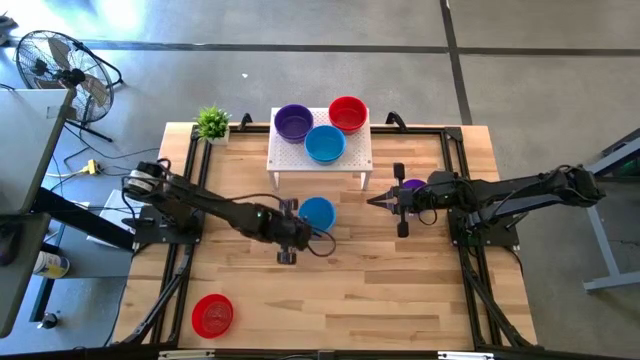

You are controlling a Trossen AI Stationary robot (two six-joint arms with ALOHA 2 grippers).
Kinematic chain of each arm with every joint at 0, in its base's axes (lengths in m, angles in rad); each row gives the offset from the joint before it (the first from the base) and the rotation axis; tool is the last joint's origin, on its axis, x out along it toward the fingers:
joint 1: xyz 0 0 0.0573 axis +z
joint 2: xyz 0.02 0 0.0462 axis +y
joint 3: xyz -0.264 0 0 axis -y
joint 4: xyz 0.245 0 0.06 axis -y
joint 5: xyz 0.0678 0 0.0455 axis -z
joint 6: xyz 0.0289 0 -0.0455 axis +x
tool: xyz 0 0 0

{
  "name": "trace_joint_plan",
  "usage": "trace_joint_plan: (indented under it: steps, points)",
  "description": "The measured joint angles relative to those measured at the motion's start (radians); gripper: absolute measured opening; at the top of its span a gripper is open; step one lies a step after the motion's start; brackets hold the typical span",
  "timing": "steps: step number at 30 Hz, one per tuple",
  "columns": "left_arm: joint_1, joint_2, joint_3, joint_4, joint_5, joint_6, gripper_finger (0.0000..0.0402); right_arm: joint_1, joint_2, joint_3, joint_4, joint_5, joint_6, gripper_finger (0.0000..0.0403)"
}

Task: Pick & Place Mini bowls
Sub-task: Stack the blue bowl on the blue bowl on the shelf

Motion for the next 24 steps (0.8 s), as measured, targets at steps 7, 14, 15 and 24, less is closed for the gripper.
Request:
trace_joint_plan:
  steps: [7, 14, 15, 24]
  points:
    - [0.001, 0.041, 0.001, 0.068, -0.021, -0.001, 0.0112, 0.0, 0.0, 0.0, 0.001, 0.0, 0.0, 0.0001]
    - [0.043, 0.046, 0.001, 0.104, 0.098, 0.049, 0.017, 0.0, 0.0, 0.0, 0.001, 0.0, 0.0, 0.0001]
    - [0.045, 0.046, 0.001, 0.109, 0.106, 0.056, 0.0172, 0.0, 0.0, 0.0, 0.001, 0.0, 0.0, 0.0001]
    - [0.055, 0.112, 0.003, 0.152, 0.093, 0.115, 0.0155, 0.0, 0.0, 0.0, 0.001, 0.0, 0.0, 0.0001]
